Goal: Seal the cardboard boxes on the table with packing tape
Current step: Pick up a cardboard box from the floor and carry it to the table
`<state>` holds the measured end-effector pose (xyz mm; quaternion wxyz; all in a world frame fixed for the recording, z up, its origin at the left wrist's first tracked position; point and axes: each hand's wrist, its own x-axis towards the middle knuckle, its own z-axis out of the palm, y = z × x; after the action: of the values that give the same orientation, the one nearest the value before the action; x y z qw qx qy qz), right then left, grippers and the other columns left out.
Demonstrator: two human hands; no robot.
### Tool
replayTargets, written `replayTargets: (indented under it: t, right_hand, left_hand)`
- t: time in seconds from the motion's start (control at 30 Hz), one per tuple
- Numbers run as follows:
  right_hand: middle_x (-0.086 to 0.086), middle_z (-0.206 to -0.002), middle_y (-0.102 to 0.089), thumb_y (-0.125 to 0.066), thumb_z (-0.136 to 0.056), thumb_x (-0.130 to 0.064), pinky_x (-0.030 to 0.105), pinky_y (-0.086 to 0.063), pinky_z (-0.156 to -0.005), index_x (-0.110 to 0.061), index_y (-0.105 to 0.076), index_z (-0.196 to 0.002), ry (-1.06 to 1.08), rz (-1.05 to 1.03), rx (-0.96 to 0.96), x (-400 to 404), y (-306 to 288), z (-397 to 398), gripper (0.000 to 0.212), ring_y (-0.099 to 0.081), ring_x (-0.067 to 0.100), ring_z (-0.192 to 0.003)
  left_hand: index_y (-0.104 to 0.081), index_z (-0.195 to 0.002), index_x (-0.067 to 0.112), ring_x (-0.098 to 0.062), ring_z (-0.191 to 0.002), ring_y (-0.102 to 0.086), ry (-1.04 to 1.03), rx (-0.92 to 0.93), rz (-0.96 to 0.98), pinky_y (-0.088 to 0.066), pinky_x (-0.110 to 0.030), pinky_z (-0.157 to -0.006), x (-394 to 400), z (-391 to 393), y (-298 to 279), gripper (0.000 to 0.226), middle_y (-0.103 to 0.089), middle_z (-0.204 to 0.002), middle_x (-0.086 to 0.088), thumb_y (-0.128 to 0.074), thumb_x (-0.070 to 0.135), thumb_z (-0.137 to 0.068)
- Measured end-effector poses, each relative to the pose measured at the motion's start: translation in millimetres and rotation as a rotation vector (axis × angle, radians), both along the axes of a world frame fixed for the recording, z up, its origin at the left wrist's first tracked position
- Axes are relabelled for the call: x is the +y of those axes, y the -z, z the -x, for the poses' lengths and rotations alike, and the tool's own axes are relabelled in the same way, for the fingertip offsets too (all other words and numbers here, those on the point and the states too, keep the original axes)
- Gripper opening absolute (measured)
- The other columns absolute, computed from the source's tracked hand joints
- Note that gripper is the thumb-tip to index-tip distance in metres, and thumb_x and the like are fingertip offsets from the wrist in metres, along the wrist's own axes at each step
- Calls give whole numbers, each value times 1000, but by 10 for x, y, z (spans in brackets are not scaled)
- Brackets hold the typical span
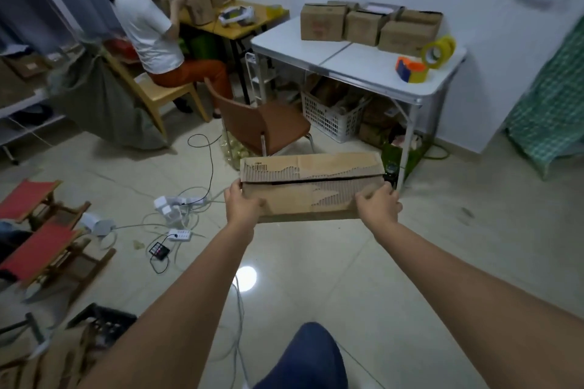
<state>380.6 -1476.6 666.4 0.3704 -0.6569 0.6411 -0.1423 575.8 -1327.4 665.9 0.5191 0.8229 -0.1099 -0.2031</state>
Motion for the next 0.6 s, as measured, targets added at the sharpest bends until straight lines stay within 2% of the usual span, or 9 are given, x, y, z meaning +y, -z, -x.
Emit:
replayTargets:
  t: [0.13,0.23,0.37,0.47,0.53,0.6]
  right_hand:
    - [16,-151,-25,-57,-94,-31,45,-34,-106,-4,-22,-148,13,2,7,-649,55,-322,69,-28,39,-134]
    - [18,-149,-27,-55,-94,-31,45,-34,-106,-3,-26,-145,28,19,6,-1187,93,-653,65,-30,39,-133]
    - [19,-145,-31,-54,-95,-32,44,-35,-105,-4,-28,-143,64,33,59,-1890,81,-1216,61,-32,39,-132]
    - [20,-145,-30,-54,-95,-34,43,-35,-103,-3,-27,-143,84,16,73,-2380,48,-1660,63,-33,40,-131]
    - [20,-146,-29,-54,-95,-34,43,-35,-103,-4,-24,-145,95,16,83,-2686,42,-1932,66,-32,40,-131]
    - [19,-147,-27,-53,-95,-35,46,-35,-103,-5,-23,-147,104,6,83,-2962,56,-2155,67,-31,40,-131]
  left_hand:
    - [-42,-145,18,-19,-110,-45,19,12,16,-47,-30,-81,-677,-349,91,65,-37,-141,-2,-64,-1,-86]
    - [-40,-146,15,-26,-122,-47,46,48,23,-52,-38,-92,-1254,-731,174,66,-34,-144,-3,-64,0,-87]
    - [-41,-146,14,-25,-124,-46,87,43,18,-47,-35,-98,-2033,-1318,155,67,-36,-143,-5,-65,-2,-86]
    - [-43,-144,15,-24,-123,-47,130,25,-5,-46,-38,-104,-2571,-1793,90,65,-39,-141,-5,-67,-1,-86]
    - [-41,-146,17,-16,-114,-45,137,13,-32,-44,-29,-98,-2893,-2077,47,67,-37,-142,-2,-68,0,-87]
    - [-39,-147,17,-14,-109,-42,139,16,-37,-44,-27,-91,-3161,-2309,43,68,-35,-142,-2,-67,0,-87]
